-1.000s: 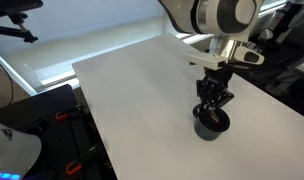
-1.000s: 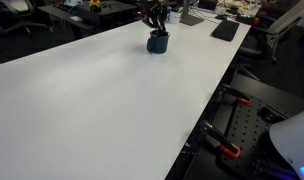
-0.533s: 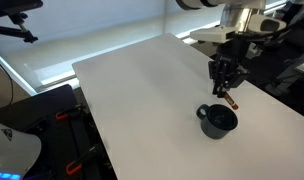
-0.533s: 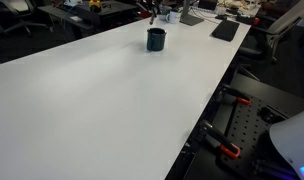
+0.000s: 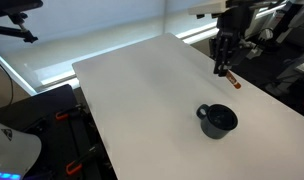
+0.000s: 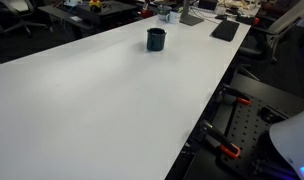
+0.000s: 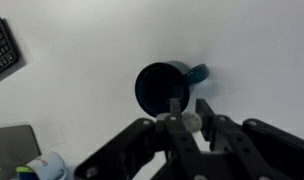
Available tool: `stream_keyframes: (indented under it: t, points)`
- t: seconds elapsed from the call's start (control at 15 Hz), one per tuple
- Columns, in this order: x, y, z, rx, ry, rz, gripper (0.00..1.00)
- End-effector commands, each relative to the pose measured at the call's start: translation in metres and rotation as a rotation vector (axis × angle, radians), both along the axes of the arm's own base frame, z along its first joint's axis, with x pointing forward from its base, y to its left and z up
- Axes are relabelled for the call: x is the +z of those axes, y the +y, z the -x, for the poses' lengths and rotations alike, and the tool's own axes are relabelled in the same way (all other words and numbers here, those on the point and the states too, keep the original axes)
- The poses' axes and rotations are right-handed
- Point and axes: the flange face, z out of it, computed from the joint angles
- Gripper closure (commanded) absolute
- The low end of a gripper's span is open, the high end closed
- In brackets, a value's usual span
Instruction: Move the marker to the table
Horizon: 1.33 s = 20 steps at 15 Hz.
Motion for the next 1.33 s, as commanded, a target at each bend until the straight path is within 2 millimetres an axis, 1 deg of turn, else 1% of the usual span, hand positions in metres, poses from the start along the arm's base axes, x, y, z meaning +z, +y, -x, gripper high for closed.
stream_keyframes:
  t: [0.0, 0.13, 0.33, 0.47, 0.67, 0.93, 1.27]
  points:
    - [-0.004, 0.032, 0.019, 0.086, 0.041, -0.102, 0.94]
    - [-0.016, 0.052, 0.026, 0.132, 0.084, -0.143, 0.94]
    - [-0.036, 0.080, 0.034, 0.167, 0.135, -0.145, 0.94]
    - [-0.047, 0.096, 0.041, 0.188, 0.158, -0.148, 0.94]
    - [-0.066, 0.113, 0.050, 0.197, 0.173, -0.127, 0.94]
    - [-0.087, 0.123, 0.061, 0.172, 0.174, -0.105, 0.94]
    - [-0.118, 0.112, 0.077, 0.106, 0.194, -0.078, 0.94]
